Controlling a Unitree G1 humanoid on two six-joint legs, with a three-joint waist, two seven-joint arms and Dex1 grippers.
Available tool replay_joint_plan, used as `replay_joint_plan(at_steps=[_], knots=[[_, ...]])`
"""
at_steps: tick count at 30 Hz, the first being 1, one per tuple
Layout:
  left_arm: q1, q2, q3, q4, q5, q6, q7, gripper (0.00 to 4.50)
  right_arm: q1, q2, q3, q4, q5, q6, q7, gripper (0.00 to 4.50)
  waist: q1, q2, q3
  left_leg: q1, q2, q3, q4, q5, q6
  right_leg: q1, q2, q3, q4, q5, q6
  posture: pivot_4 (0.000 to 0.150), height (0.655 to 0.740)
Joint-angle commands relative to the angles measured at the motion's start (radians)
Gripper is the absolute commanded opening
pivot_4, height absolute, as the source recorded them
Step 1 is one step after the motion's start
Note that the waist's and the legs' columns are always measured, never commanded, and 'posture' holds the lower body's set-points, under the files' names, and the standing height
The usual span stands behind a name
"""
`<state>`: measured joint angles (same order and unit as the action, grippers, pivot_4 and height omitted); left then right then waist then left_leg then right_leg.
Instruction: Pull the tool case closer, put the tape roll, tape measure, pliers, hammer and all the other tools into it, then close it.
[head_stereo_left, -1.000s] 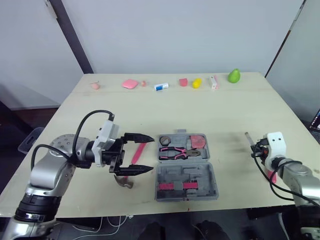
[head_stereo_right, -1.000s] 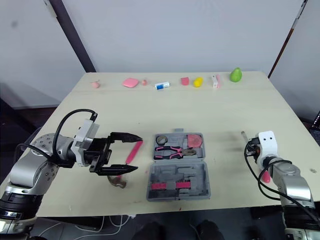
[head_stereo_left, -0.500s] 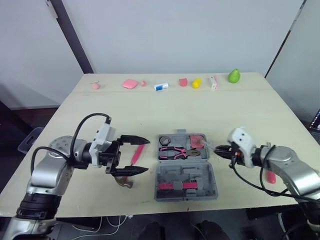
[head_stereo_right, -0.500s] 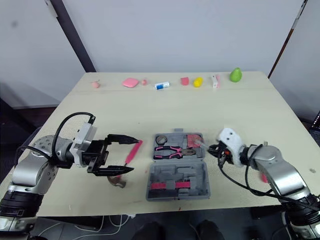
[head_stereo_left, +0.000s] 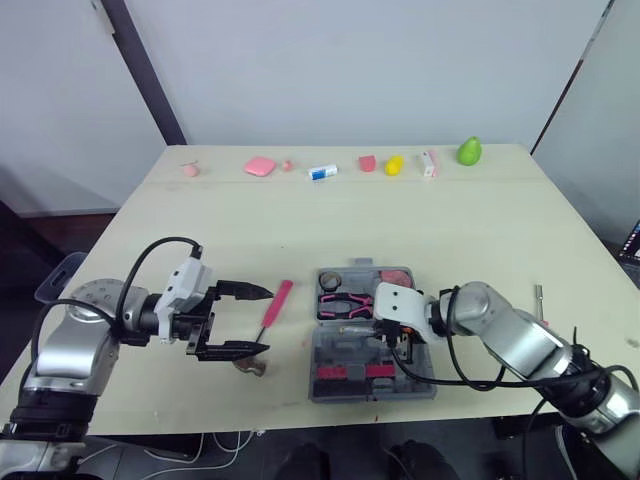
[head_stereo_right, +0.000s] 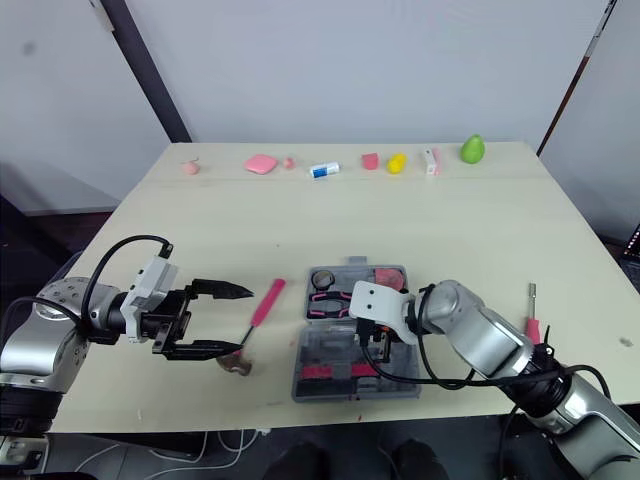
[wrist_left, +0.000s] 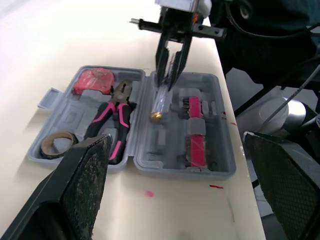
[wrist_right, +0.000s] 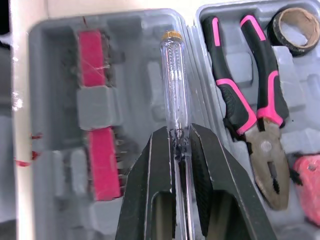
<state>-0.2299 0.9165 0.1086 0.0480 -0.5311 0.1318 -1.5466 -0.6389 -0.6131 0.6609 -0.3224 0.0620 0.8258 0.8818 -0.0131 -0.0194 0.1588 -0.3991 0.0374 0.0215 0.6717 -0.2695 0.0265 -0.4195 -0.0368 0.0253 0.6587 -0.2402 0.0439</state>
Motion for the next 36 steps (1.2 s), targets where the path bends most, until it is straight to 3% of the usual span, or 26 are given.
replay_joint_plan(at_steps=[1, 12, 30, 31, 33, 35, 36], knots=[[0.011, 0.026, 0.018, -0.034, -0.005, -0.018, -0.038, 4.5, -0.047, 0.05, 0.025, 0.03, -0.036, 0.011, -0.001, 0.01, 0.0, 0.0, 0.0, 0.0, 0.0, 0.0, 0.0, 0.0, 0.0, 0.0, 0.0, 0.0, 0.0, 0.0, 0.0, 0.15, 0.74], [0.036, 0.034, 0.015, -0.073, -0.016, -0.011, -0.031, 4.5, -0.059, 0.104, 0.089, 0.168, -0.125, -0.058, 0.015, 0.01, -0.001, 0.0, 0.0, 0.0, 0.0, 0.001, 0.0, 0.0, 0.0, 0.0, 0.0, -0.001, 0.002, 0.0, -0.001, 0.15, 0.74], [0.046, 0.049, 0.016, -0.076, -0.015, -0.005, -0.025, 4.5, -0.07, 0.23, 0.072, 0.261, -0.174, -0.11, 0.031, 0.01, -0.003, 0.0, 0.0, 0.0, 0.001, 0.0, 0.0, 0.0, 0.0, 0.0, 0.001, -0.001, 0.002, 0.0, -0.002, 0.15, 0.74], [0.047, 0.049, 0.017, -0.078, -0.016, -0.004, -0.024, 4.5, -0.069, 0.228, 0.069, 0.26, -0.176, -0.111, 0.034, 0.77, -0.003, 0.0, 0.0, 0.0, 0.001, 0.0, 0.0, 0.0, 0.0, 0.0, 0.001, -0.001, 0.003, 0.0, -0.002, 0.15, 0.74], [0.048, 0.049, 0.017, -0.08, -0.016, -0.002, -0.022, 4.5, -0.067, 0.223, 0.058, 0.254, -0.179, -0.121, 0.033, 1.15, -0.004, 0.0, 0.0, 0.0, 0.001, 0.0, 0.0, 0.0, 0.0, 0.0, 0.001, -0.001, 0.003, 0.0, -0.002, 0.15, 0.74], [0.047, 0.048, 0.017, -0.081, -0.017, 0.001, -0.02, 4.5, -0.065, 0.218, 0.043, 0.246, -0.177, -0.13, 0.034, 2.39, -0.003, 0.0, 0.0, 0.0, 0.001, 0.0, 0.0, 0.0, 0.0, 0.0, 0.001, -0.001, 0.002, 0.0, -0.002, 0.15, 0.74], [0.047, 0.046, 0.018, -0.08, -0.019, 0.003, -0.018, 4.5, -0.062, 0.211, 0.031, 0.234, -0.174, -0.132, 0.034, 2.39, -0.003, 0.0, 0.0, 0.0, 0.001, 0.0, 0.0, 0.0, 0.0, 0.0, 0.001, -0.001, 0.003, 0.0, -0.002, 0.15, 0.74]])
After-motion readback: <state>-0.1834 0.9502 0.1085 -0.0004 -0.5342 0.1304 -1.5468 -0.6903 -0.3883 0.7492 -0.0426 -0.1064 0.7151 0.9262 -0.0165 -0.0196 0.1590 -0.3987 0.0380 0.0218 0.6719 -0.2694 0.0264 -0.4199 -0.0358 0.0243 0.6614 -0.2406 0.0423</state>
